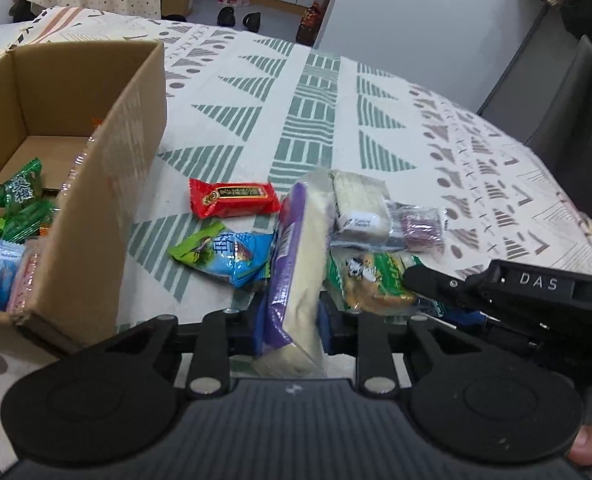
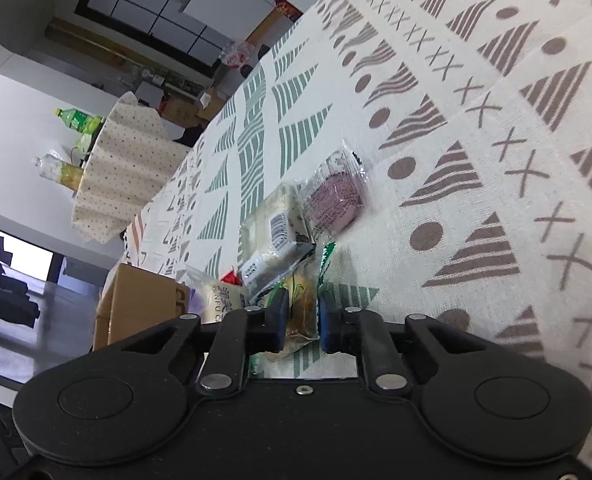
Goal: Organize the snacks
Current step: 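Grasp the long purple-wrapped bread with the left gripper while the right grasps a green-wrapped candy, then carry both snacks over the box and open both grippers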
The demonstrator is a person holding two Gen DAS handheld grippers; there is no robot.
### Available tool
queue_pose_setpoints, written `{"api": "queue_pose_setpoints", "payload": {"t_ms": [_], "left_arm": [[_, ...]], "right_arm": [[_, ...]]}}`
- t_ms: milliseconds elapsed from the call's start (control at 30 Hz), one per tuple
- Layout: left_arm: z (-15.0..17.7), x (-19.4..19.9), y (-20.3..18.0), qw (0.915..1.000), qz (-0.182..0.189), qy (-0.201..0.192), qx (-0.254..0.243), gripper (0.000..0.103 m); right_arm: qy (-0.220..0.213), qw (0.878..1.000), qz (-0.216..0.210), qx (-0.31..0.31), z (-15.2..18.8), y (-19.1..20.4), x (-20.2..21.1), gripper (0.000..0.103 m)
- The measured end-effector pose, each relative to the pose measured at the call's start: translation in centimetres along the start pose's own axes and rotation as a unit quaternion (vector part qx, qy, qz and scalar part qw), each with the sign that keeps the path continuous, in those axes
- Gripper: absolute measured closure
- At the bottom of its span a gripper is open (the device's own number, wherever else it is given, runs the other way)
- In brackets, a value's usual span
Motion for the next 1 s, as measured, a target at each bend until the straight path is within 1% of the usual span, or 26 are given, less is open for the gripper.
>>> {"api": "queue_pose_setpoints", "payload": {"t_ms": [67,200,367,467,667,800,1000], "left_arm": [[0.1,0.6,0.2,1.0,0.006,-0.003,0.006,0.081],[0.3,1.9,0.6,0.9996,0.017,-0.01,0.02,0.081],[0.2,3.8,1.1,0.9987,0.033,-0.021,0.033,0.082],[0.3,4.9,1.1,0.9987,0.032,-0.024,0.031,0.082],[0.6,7.7,1.5,0.9972,0.054,-0.039,0.032,0.082],[0.3,9.9,2.1,0.9964,0.061,-0.05,0.03,0.082],[-0.8,12.6,3.2,0.995,0.068,-0.066,0.03,0.082]], "right_arm": [[-0.011,1.0,-0.001,0.001,0.2,0.2,0.9,0.089],[-0.025,1.0,0.009,-0.005,0.6,0.3,1.9,0.09],[-0.043,0.998,0.035,0.018,1.6,1.2,3.2,0.09],[-0.052,0.997,0.043,0.03,2.2,2.2,4.2,0.091],[-0.07,0.994,0.057,0.068,3.9,4.5,6.1,0.091],[-0.078,0.993,0.054,0.076,5.2,6.1,7.2,0.091],[-0.095,0.991,0.054,0.074,6.2,8.3,8.2,0.091]]}}
Point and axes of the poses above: each gripper's, at about its wrist camera, not at the fingertips, and x roughly against the way its jaws point, y to its left, z to its underside, the point moved 2 cm from there along -x, roughly the way its jaws point, and after that the axes turned 13 degrees about -x, right-handed, at the moved point
